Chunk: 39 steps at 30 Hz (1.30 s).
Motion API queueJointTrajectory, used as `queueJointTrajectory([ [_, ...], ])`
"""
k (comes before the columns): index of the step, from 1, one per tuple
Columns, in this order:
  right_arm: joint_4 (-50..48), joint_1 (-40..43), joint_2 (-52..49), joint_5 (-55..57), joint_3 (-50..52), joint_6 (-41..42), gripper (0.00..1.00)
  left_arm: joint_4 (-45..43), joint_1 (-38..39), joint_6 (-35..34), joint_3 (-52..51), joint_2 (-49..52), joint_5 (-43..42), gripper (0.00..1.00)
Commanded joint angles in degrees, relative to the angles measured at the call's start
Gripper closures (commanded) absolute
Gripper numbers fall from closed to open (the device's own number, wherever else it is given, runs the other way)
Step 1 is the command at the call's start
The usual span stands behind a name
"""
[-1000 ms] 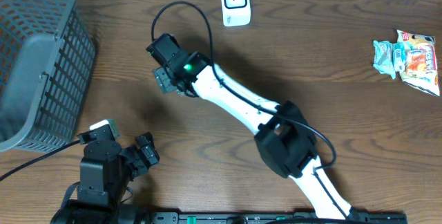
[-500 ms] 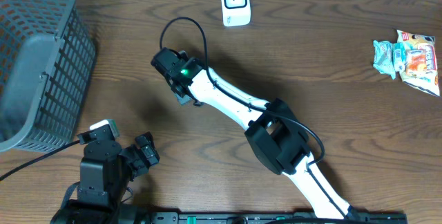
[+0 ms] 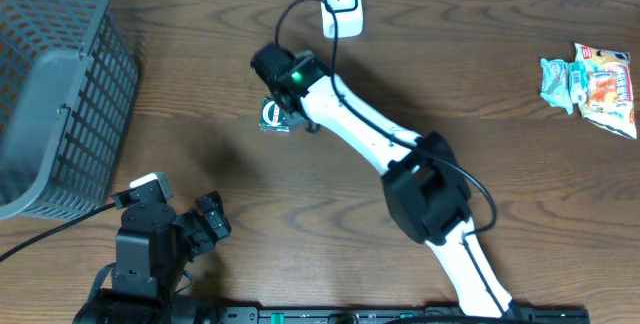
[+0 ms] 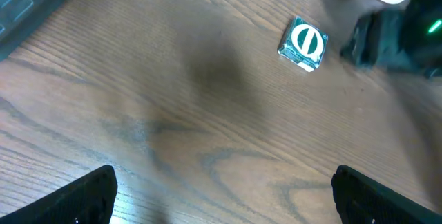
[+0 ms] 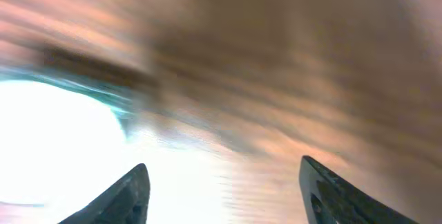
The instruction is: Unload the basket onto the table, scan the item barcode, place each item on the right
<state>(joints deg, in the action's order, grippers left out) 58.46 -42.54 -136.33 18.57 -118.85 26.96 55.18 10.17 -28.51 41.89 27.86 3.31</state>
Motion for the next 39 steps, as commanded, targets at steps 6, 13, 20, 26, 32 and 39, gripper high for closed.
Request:
queueJointTrajectory([
  [6,-16.81,-1.31,3.15,-18.14,-0.37,-2.56,0.87,0.07,-0.11,0.13,0.11,-0.26,0.15,0.02],
  [13,-18.88,-2.40,-1.05,-19.89,-0.39,-1.11,0.99,0.07,-0.13,0.13,0.11,-0.26,0.15,0.02],
  [20,-18.71,-3.96,-5.25,-22.16,-0.37,-1.31,0.99,0.07,-0.13,0.13,0.11,-0.26,0.15,0.02],
  [26,-15.15,-3.80,-5.90,-20.15,-0.39,-1.29,0.99,0.07,-0.13,0.13,0.11,-0.26,0.15,0.02],
  [32,-0.55,-3.10,-3.43,-5.16,-0.39,5.05,0.99,0.07,-0.13,0.13,0.11,-0.26,0.15,0.02],
  [39,6.95,-1.16,2.49,3.87,-0.39,7.08,0.99,0.07,-0.13,0.13,0.11,-0.26,0.15,0.02],
])
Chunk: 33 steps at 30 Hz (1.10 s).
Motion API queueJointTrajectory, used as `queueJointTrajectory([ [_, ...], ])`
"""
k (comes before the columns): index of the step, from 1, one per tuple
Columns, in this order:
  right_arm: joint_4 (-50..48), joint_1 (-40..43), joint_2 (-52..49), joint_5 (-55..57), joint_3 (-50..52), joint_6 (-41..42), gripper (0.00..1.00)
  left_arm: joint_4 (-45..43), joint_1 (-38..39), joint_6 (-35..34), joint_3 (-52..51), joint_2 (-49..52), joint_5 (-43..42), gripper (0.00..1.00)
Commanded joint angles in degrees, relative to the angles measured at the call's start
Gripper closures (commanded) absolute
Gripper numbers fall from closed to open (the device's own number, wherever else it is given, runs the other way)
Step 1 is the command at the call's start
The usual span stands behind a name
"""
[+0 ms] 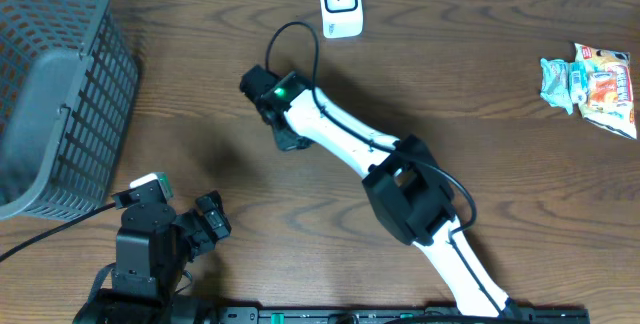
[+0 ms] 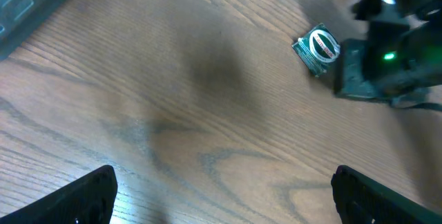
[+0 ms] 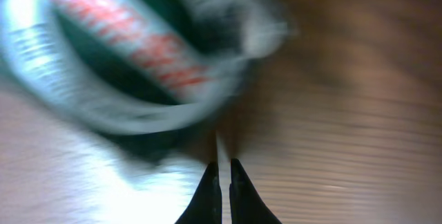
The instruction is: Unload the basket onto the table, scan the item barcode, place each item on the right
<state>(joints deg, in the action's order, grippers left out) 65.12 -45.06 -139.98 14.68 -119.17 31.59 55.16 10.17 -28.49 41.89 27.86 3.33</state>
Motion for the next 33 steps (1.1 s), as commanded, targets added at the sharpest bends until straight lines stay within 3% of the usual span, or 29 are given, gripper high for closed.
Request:
queueJointTrajectory([
  [1,-0.04,1.53,7.19,7.91,-0.07,2.45,0.99,0.09,-0.11,0.11,0.11,-0.26,0.13,0.03],
  [5,-5.92,1.57,9.81,4.11,-0.07,-0.50,0.98,0.09,-0.11,0.11,0.11,-0.26,0.13,0.02],
  [11,-20.35,1.44,9.18,-15.61,-0.07,-13.94,0.92,0.09,-0.13,0.11,0.11,-0.26,0.13,0.03],
  [15,-25.42,1.29,7.37,-16.31,-0.07,-14.95,0.94,0.09,-0.13,0.11,0.11,-0.26,0.13,0.02],
  [24,-28.48,1.62,0.00,-15.37,-0.07,-12.76,0.97,0.09,-0.13,0.11,0.11,-0.24,0.13,0.02],
  [33,-22.36,1.68,-1.20,-12.41,-0.07,-12.52,0.99,0.09,-0.13,0.11,0.11,-0.24,0.13,0.02],
])
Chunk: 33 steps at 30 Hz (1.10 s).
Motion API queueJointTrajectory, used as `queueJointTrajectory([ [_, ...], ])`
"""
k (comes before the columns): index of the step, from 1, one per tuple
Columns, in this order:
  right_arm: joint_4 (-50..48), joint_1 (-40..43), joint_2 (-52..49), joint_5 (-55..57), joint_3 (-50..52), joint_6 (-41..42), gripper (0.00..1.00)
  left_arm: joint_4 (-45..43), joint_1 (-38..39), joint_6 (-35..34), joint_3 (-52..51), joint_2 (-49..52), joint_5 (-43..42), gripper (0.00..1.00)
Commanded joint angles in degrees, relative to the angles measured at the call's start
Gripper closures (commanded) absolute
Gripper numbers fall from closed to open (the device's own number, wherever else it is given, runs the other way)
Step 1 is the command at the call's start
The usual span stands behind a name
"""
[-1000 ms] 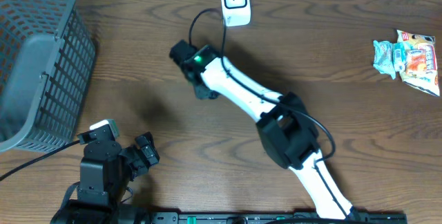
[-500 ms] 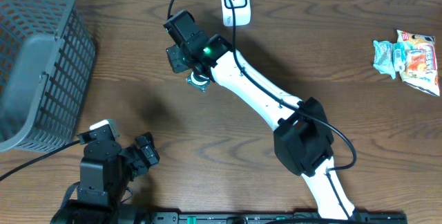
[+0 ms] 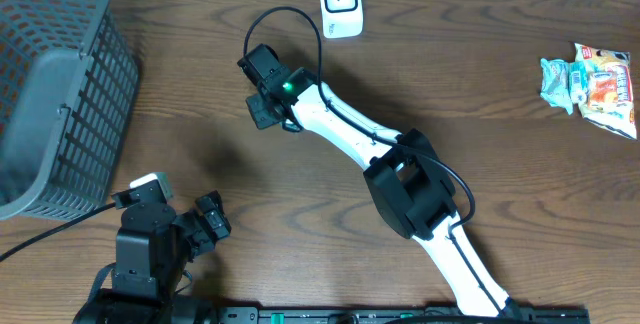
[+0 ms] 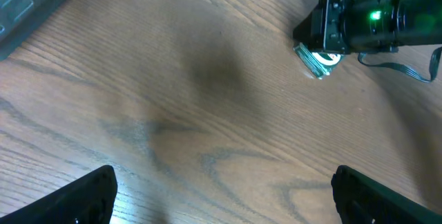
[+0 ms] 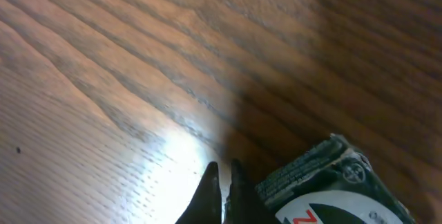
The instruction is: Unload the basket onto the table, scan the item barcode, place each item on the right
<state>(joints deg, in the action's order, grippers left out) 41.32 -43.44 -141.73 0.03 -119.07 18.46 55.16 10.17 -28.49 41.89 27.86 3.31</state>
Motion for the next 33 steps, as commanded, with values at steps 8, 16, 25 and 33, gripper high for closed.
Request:
queueJointTrajectory([
  [8,18.29,0.42,3.72,14.32,-0.17,9.77,0.99,0.09,-0.13,0.11,0.11,-0.24,0.15,0.02],
  [16,33.55,2.54,8.52,21.66,-0.17,16.35,0.99,0.09,-0.11,0.11,0.11,-0.24,0.15,0.02],
  [25,24.70,2.62,15.15,21.31,-0.17,11.67,0.74,0.09,-0.13,0.11,0.11,-0.26,0.15,0.02],
  [33,12.44,2.62,11.56,12.02,-0.17,6.99,0.81,0.09,-0.11,0.11,0.11,-0.26,0.15,0.02],
])
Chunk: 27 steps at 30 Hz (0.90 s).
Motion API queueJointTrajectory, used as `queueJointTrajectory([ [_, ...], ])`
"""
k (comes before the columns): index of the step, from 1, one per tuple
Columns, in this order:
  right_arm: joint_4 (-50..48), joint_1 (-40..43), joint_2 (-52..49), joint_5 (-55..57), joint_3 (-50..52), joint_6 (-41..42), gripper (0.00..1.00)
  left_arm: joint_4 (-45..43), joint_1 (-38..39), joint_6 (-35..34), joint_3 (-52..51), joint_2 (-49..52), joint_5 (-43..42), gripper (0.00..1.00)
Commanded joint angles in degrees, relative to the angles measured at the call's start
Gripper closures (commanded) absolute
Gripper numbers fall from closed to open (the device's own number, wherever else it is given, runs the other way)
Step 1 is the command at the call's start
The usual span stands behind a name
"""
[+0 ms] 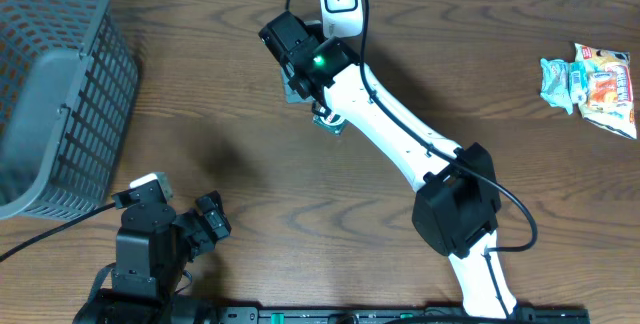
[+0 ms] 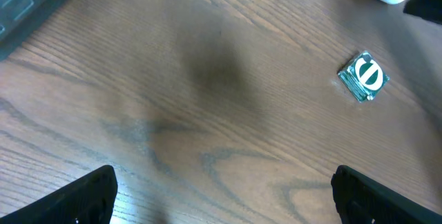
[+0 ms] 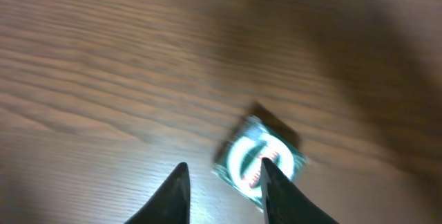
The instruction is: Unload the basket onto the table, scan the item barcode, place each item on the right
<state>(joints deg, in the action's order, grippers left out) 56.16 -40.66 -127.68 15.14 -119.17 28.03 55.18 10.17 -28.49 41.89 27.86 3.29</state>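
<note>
The item, a small square teal packet with a white ring on top (image 1: pixel 329 124), lies flat on the wooden table (image 1: pixel 200 114) below the white scanner (image 1: pixel 340 2). It also shows in the left wrist view (image 2: pixel 364 77) and blurred in the right wrist view (image 3: pixel 259 158). My right gripper (image 1: pixel 305 89) hangs open above the packet, its dark fingers (image 3: pixel 176 193) apart and nothing between them. My left gripper (image 2: pixel 224 196) stays open low at the front left, far from the packet.
A grey mesh basket (image 1: pixel 50 94) fills the left edge of the table. Some snack packets (image 1: pixel 590 79) lie at the far right. The scanner's corner shows in the left wrist view. My right arm (image 1: pixel 400 154) crosses the middle of the table.
My right gripper was shut low at the packet, left of the scanner. It is now open and higher, and the packet lies flat on the table further right.
First my right gripper stood open at the packet, which lay flat left of and below the scanner. It was then shut at the packet's edge, and the packet stood tilted. Now the packet lies free, nearer under the scanner. My left arm never moved.
</note>
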Motion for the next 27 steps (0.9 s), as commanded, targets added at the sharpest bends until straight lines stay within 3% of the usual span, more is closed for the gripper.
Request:
queueJointTrajectory([
  [1,-3.23,-0.13,-3.23,-3.06,-0.04,-2.62,0.83,0.07,-0.11,0.11,0.11,-0.24,0.17,0.02],
  [5,-5.86,0.11,-6.93,-1.66,-0.07,-2.51,0.91,0.07,-0.13,0.11,0.11,-0.26,0.17,0.02],
  [10,-7.72,1.64,-9.73,0.39,-0.04,-1.75,0.87,0.07,-0.13,0.11,0.11,-0.26,0.17,0.02],
  [16,-3.87,2.54,-10.36,-5.44,-0.04,-1.99,0.99,0.07,-0.13,0.11,0.11,-0.26,0.17,0.02],
  [22,2.67,2.16,-10.36,-5.64,0.11,-3.08,0.99,0.07,-0.13,0.11,0.11,-0.26,0.17,0.02],
  [27,2.14,1.95,-10.36,-5.64,0.15,-3.08,0.99,0.07,-0.11,0.11,0.11,-0.26,0.17,0.02],
])
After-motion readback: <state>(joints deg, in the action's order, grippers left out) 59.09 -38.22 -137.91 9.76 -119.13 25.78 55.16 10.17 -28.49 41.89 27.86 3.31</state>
